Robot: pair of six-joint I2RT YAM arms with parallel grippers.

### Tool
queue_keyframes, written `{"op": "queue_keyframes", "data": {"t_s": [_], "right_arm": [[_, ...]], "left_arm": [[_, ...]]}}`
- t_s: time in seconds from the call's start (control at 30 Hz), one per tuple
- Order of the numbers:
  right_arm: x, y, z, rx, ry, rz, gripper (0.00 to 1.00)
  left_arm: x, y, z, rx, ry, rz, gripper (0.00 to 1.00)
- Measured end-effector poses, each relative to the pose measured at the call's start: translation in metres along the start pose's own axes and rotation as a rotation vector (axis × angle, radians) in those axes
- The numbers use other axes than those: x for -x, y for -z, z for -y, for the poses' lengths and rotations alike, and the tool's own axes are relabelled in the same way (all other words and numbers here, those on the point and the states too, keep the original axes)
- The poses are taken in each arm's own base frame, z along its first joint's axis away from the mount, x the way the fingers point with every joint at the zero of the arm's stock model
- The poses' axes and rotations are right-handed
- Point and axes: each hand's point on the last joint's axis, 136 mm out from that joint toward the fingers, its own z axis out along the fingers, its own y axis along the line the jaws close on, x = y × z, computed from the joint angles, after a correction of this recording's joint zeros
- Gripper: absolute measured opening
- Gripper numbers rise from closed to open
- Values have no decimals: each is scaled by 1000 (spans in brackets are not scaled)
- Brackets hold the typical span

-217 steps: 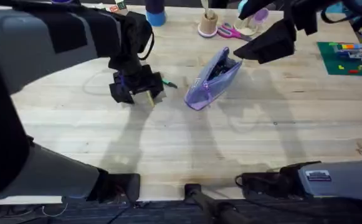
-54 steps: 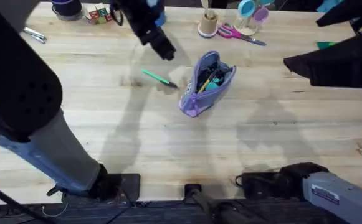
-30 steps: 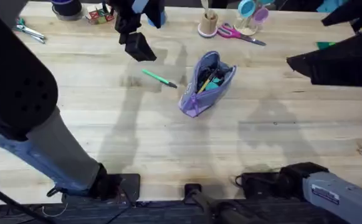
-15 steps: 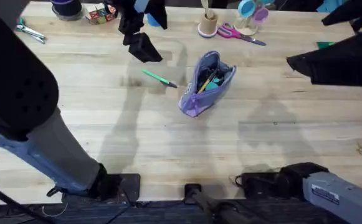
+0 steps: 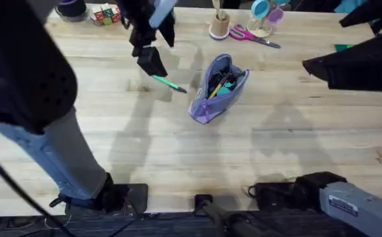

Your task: Unzip the bag, pick up the pens from the table one at a time and place them inside, then zip the bag closed.

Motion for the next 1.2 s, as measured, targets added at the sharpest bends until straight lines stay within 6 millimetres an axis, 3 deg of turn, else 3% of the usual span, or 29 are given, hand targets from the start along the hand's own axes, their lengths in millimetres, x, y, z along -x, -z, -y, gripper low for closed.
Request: {"op": "queue_keyframes", "data": {"t_s": [0.47,0.73,1.07,1.2], "right_arm": [[2,0,1,-5,3,8,996],[7,0,4,-17,10,27,996],[7,0,5,-19,10,30,996],[7,0,5,-19,10,30,996]], "left_arm": [[-29,-64,1,-159,42,-68,995],[-47,-67,-3,-150,29,-162,995],[-47,-69,-9,-125,0,-184,995],[-48,-80,-11,-110,-17,-185,995]]}}
